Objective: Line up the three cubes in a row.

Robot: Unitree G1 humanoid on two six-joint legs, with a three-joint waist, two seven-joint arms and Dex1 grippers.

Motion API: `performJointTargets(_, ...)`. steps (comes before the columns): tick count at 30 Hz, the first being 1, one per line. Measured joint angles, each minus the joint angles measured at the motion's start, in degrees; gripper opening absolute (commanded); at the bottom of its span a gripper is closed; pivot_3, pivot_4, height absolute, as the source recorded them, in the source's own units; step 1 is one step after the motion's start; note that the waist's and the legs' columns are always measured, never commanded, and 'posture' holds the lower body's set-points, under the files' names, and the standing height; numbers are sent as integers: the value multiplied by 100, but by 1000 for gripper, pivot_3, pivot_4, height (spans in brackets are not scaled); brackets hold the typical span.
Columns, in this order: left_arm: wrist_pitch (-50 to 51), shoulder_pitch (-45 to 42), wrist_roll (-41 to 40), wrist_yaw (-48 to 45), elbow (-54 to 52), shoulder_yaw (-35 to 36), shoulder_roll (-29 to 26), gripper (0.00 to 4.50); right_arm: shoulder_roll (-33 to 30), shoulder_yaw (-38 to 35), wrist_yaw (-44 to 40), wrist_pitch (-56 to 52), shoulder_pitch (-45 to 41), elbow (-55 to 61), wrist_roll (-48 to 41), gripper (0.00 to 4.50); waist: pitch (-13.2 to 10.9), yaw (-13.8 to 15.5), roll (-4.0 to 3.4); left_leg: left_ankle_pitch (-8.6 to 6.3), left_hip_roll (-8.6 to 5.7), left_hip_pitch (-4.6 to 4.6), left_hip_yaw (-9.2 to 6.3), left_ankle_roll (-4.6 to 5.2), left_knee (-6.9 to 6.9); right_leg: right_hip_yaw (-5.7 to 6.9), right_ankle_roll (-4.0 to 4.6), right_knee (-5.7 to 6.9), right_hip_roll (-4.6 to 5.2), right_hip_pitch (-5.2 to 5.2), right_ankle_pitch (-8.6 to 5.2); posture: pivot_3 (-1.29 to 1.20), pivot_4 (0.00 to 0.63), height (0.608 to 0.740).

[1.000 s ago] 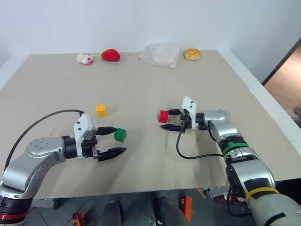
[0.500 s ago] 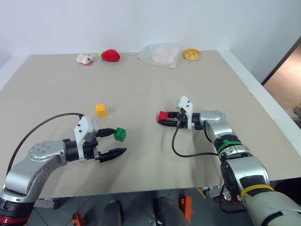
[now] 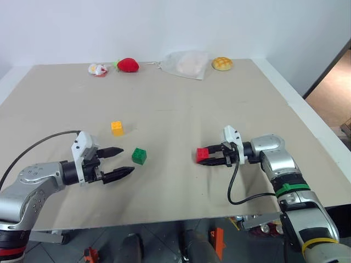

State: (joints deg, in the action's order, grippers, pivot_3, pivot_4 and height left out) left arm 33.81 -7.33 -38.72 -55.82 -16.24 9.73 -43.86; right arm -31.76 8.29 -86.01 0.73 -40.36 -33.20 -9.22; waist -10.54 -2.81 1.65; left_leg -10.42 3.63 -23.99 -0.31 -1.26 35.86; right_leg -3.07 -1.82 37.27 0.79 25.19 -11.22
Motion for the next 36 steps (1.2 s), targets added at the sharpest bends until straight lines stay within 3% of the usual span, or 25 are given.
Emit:
performJointTargets(10,101,-48,-6,-114,84,-1,-14,4500,29,304,-98,120,-21,-67,19,1257,0,3,0,0,0,-1,0,0,-1,-6,0,0,-3,0,0,0,150,740)
performJointTargets(11,103,-47,5,-106,84,-3,-14,4500,62,316,-93,146,-75,-179,45,2292,0,0,1,0,0,1,1,0,0,-6,0,0,-4,0,0,0,150,740)
performJointTargets(16,92,2,144,-79,76,-81,-8,4500,204,375,20,367,-235,-602,225,3923,2,-10,4,0,0,26,0,-1,0,-21,6,0,-16,-12,11,0,150,740)
performJointTargets(23,-37,34,509,-11,111,-323,71,4500,-125,272,-11,394,-396,-699,261,3923,1,-7,4,1,-8,56,0,-2,1,-55,13,0,-29,-23,19,0,150,740)
performJointTargets(30,-251,-50,802,43,506,-553,283,4500,-1121,-209,-185,-54,-896,257,-589,3923,5,-4,10,-8,-4,61,6,-7,-32,-81,19,-2,-52,-9,7,0,150,740)
performJointTargets(36,-297,-366,930,45,757,-679,475,4500,-1070,-234,-160,-324,-897,523,-805,3923,3,-4,8,-11,-2,60,6,-6,-43,-87,21,-1,-58,-3,0,0,150,740)
